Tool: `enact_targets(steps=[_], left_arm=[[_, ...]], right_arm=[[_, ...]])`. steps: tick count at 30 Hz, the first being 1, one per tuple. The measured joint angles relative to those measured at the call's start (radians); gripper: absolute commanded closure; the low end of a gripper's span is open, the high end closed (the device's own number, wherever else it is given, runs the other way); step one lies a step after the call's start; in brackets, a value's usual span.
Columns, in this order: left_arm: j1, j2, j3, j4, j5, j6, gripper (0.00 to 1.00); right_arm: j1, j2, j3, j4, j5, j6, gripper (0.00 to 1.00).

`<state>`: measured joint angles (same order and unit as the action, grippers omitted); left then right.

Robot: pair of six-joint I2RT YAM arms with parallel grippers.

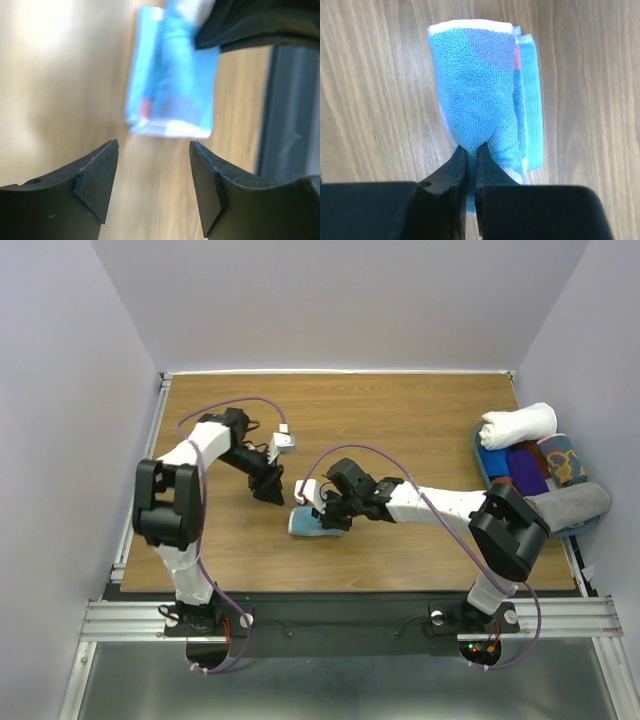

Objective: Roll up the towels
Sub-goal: Roll the towel

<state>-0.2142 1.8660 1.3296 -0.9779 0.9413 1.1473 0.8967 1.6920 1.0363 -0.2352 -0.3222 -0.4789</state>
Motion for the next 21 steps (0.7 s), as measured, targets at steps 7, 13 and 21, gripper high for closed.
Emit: enact_targets(steps=[7, 13, 21], left_arm=[[0.097, -0.401, -0.259, 0.257, -0.084, -0.075, 0.30], [-0.082, -0.711, -0.510, 0.427, -0.206, -0.085, 0.28], [-0.353, -0.716, -0.634, 0.634, -0.380, -0.119, 0.27]], right_arm=[[-0.080, 0.065, 0.082, -0.072, -0.146, 0.055, 0.99], [-0.151, 0.123, 0.137, -0.119, -0.287, 0.103, 1.00], [-0.172, 0.154, 0.164, -0.150, -0.365, 0.116, 1.00]])
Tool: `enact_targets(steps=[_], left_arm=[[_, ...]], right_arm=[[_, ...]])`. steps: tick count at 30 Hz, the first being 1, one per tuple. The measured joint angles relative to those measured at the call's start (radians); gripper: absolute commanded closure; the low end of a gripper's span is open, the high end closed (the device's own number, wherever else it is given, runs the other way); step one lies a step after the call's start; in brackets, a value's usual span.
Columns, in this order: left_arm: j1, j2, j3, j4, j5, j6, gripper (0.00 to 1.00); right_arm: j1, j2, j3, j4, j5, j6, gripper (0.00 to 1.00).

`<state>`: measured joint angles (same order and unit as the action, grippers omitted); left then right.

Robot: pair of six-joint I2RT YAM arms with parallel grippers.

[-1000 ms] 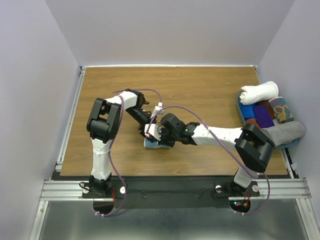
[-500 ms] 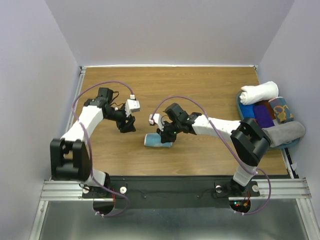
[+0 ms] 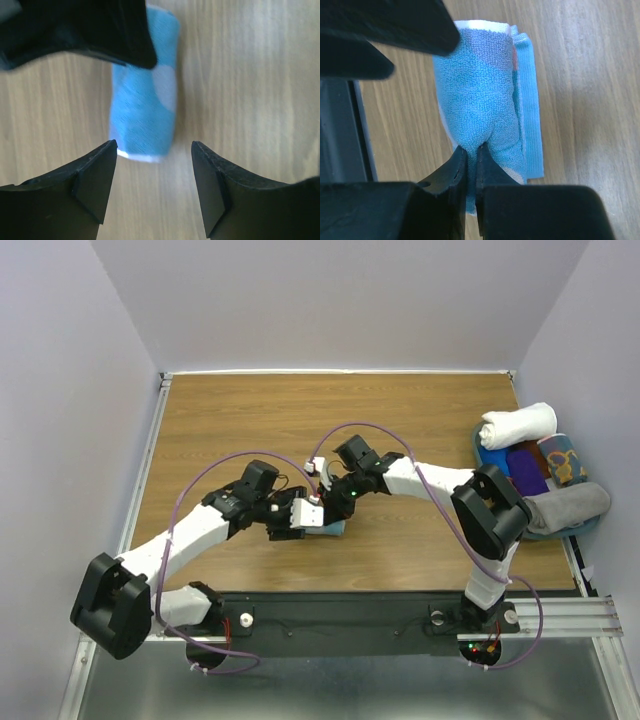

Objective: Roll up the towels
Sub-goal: Roll the towel

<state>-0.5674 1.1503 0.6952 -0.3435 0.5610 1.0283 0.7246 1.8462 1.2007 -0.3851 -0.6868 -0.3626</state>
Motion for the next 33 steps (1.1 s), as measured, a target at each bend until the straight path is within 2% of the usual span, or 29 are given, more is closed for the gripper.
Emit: enact_targets(steps=[6, 11, 14, 15, 16, 17, 18, 19, 20, 22, 27, 28, 30, 32, 33], left_arm=[[-0.076, 0.092, 0.000, 0.124, -0.068, 0.002, 0.26], [-0.109, 0.178, 0.000, 0.165, -0.089, 0.007, 0.28], [-0.111, 0.193, 0.000, 0.175, -0.091, 0.012, 0.41], [-0.114, 0.201, 0.000, 0.176, -0.091, 0.016, 0.47], [-0.115, 0.210, 0.000, 0.177, -0.091, 0.019, 0.57], [-0.117, 0.222, 0.001, 0.177, -0.091, 0.022, 0.62], [-0.118, 0.232, 0.002, 0.176, -0.090, 0.024, 0.66], [-0.118, 0.243, 0.007, 0.173, -0.088, 0.027, 0.73], [-0.119, 0.250, 0.015, 0.167, -0.087, 0.029, 0.76], [-0.118, 0.261, 0.029, 0.163, -0.086, 0.034, 0.77], [-0.119, 0.278, 0.048, 0.148, -0.080, 0.037, 0.79], [-0.119, 0.283, 0.055, 0.141, -0.079, 0.037, 0.79], [-0.119, 0.299, 0.080, 0.109, -0.077, 0.037, 0.79], [-0.118, 0.344, 0.134, 0.060, -0.068, 0.033, 0.79], [-0.116, 0.362, 0.157, 0.038, -0.060, 0.031, 0.79]], right_arm=[[0.000, 0.014, 0.012, -0.019, -0.033, 0.000, 0.99], [-0.004, 0.023, 0.016, -0.037, -0.048, 0.000, 0.99], [-0.014, 0.028, 0.016, -0.038, -0.055, 0.000, 0.99], [-0.016, 0.028, 0.016, -0.038, -0.055, 0.000, 0.97], [-0.016, 0.028, 0.016, -0.039, -0.055, 0.000, 0.96], [-0.016, 0.028, 0.016, -0.040, -0.055, 0.000, 0.93], [-0.016, 0.028, 0.016, -0.041, -0.055, 0.000, 0.90], [-0.016, 0.028, 0.016, -0.042, -0.055, 0.000, 0.80], [-0.017, 0.026, 0.016, -0.043, -0.055, 0.002, 0.67], [-0.023, 0.018, 0.016, -0.050, -0.051, 0.009, 0.54], [-0.085, -0.031, 0.014, -0.089, -0.021, 0.034, 0.30], [-0.106, -0.047, 0.013, -0.098, -0.011, 0.043, 0.29], [-0.146, -0.088, 0.010, -0.112, 0.012, 0.053, 0.20], [-0.193, -0.163, 0.010, -0.122, 0.047, 0.056, 0.06], [-0.210, -0.210, 0.008, -0.123, 0.067, 0.057, 0.02]])
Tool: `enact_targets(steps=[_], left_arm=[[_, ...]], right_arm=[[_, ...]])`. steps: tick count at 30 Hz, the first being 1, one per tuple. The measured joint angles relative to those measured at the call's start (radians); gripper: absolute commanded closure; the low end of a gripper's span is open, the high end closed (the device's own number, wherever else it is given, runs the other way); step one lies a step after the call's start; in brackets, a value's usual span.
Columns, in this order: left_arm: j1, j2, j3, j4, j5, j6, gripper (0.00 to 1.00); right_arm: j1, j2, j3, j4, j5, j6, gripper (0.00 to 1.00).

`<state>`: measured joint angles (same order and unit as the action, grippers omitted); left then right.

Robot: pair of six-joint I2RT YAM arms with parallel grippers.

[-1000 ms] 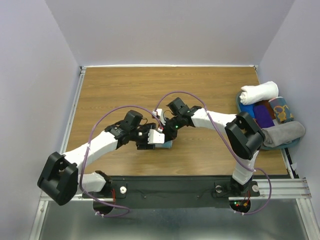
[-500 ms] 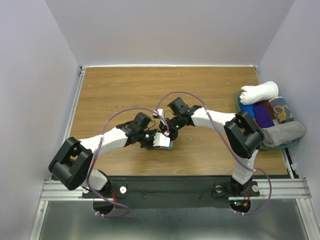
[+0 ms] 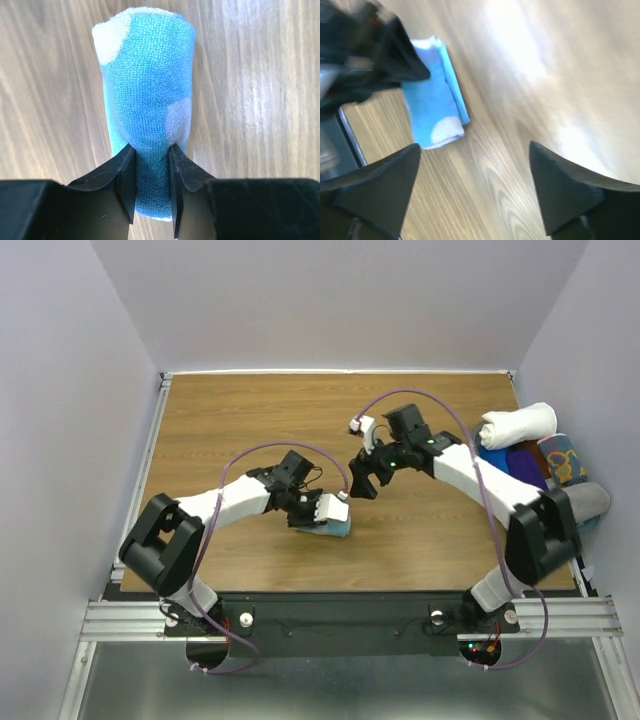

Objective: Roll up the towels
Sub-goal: Roll the towel

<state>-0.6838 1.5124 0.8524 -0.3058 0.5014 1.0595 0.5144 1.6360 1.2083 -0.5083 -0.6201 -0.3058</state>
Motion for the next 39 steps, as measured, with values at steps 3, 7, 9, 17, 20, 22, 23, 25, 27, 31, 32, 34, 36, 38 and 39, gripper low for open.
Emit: enact_targets(steps=[3, 7, 9, 17, 20, 22, 23, 25, 27, 31, 32, 34, 36, 38, 39], left_arm=[[0.024, 0.092, 0.113, -0.101, 0.050, -0.007, 0.78], [0.072, 0.205, 0.241, -0.218, 0.149, -0.022, 0.77], [0.103, 0.265, 0.301, -0.275, 0.195, -0.025, 0.77], [0.191, 0.483, 0.533, -0.522, 0.365, -0.025, 0.77], [0.208, 0.533, 0.581, -0.576, 0.404, -0.025, 0.76], [0.214, 0.554, 0.603, -0.602, 0.417, -0.025, 0.76], [0.216, 0.562, 0.612, -0.611, 0.421, -0.026, 0.76], [0.217, 0.575, 0.627, -0.629, 0.426, -0.025, 0.75], [0.221, 0.588, 0.641, -0.647, 0.435, -0.024, 0.75], [0.229, 0.605, 0.655, -0.671, 0.453, -0.017, 0.74], [0.229, 0.606, 0.655, -0.673, 0.454, -0.014, 0.74], [0.230, 0.607, 0.655, -0.678, 0.457, -0.009, 0.74], [0.230, 0.613, 0.657, -0.688, 0.463, -0.002, 0.74], [0.231, 0.620, 0.662, -0.698, 0.468, 0.003, 0.73], [0.232, 0.623, 0.665, -0.704, 0.472, 0.006, 0.73]], right_arm=[[-0.010, -0.135, -0.024, -0.001, 0.059, -0.007, 0.01], [-0.002, -0.298, -0.042, -0.024, 0.089, -0.021, 0.03], [-0.002, -0.329, -0.042, -0.047, 0.083, -0.039, 0.07], [0.055, -0.302, -0.028, -0.194, 0.106, -0.154, 0.24], [0.157, -0.294, -0.023, -0.197, 0.189, -0.190, 0.22], [0.256, -0.276, -0.026, -0.183, 0.276, -0.202, 0.18], [0.302, -0.260, -0.028, -0.171, 0.317, -0.203, 0.16], [0.410, -0.207, -0.033, -0.137, 0.405, -0.204, 0.11], [0.483, -0.145, -0.037, -0.098, 0.477, -0.204, 0.07], [0.553, -0.058, -0.098, 0.003, 0.628, -0.225, 0.01], [0.560, -0.045, -0.111, 0.013, 0.659, -0.231, 0.01], [0.567, -0.011, -0.116, 0.046, 0.723, -0.244, 0.01], [0.567, 0.014, -0.116, 0.093, 0.769, -0.259, 0.01], [0.567, 0.029, -0.116, 0.124, 0.800, -0.272, 0.01], [0.567, 0.036, -0.116, 0.138, 0.811, -0.278, 0.01]])
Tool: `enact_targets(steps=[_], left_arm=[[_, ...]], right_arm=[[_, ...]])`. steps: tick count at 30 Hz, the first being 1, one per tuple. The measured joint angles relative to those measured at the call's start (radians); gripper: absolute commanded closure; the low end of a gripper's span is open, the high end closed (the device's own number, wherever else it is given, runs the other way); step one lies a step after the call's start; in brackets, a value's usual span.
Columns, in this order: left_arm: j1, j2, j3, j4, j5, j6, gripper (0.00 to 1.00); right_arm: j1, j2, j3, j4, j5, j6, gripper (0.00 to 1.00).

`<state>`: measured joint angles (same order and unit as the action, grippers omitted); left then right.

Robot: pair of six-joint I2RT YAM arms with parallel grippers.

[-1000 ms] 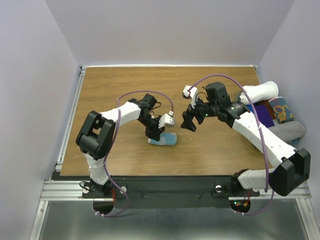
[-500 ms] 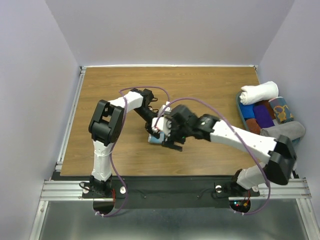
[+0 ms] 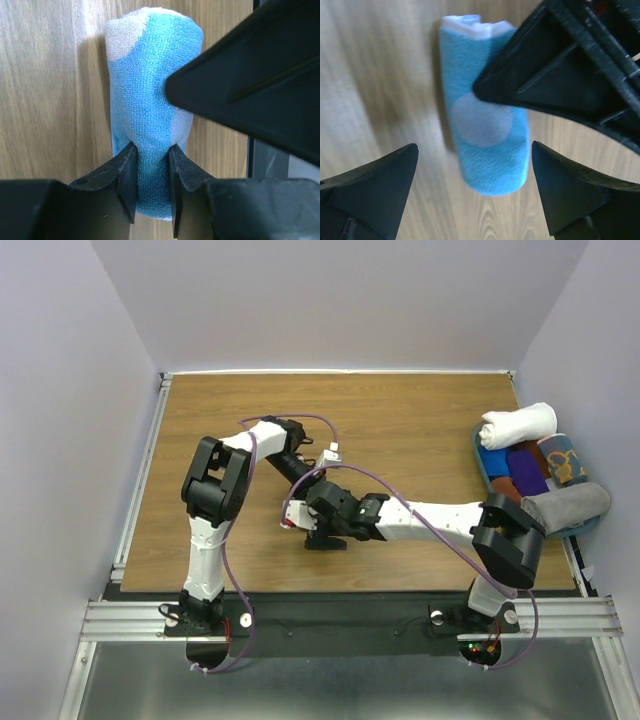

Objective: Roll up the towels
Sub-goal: Roll the towel

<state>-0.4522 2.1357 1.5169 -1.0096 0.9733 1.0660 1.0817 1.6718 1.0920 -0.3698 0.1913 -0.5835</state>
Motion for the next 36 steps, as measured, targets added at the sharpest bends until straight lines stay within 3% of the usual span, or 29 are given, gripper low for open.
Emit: enact_targets(steps=[15, 18, 19, 22, 28, 31, 36], left_arm=[[0.016, 0.069, 0.049, -0.118, 0.053, 0.059, 0.72], [0.016, 0.073, 0.048, -0.130, 0.055, 0.064, 0.68], [0.016, 0.074, 0.048, -0.133, 0.056, 0.064, 0.64], [0.016, 0.076, 0.047, -0.140, 0.057, 0.069, 0.52], [0.035, 0.074, 0.038, -0.133, 0.053, 0.080, 0.38], [0.056, 0.069, 0.030, -0.126, 0.043, 0.078, 0.30], [0.107, 0.008, 0.001, -0.117, -0.029, 0.083, 0.21]], right_arm=[[0.000, 0.085, -0.040, 0.118, 0.035, -0.055, 0.09], [0.000, 0.085, -0.049, 0.143, 0.036, -0.064, 0.23], [0.000, 0.087, -0.055, 0.156, 0.035, -0.068, 0.38], [-0.001, 0.099, -0.076, 0.196, 0.032, -0.076, 0.62], [-0.007, 0.083, -0.114, 0.237, 0.000, -0.061, 0.77], [-0.017, 0.064, -0.141, 0.267, -0.022, -0.048, 0.94], [-0.030, 0.028, -0.173, 0.270, -0.063, -0.008, 1.00]])
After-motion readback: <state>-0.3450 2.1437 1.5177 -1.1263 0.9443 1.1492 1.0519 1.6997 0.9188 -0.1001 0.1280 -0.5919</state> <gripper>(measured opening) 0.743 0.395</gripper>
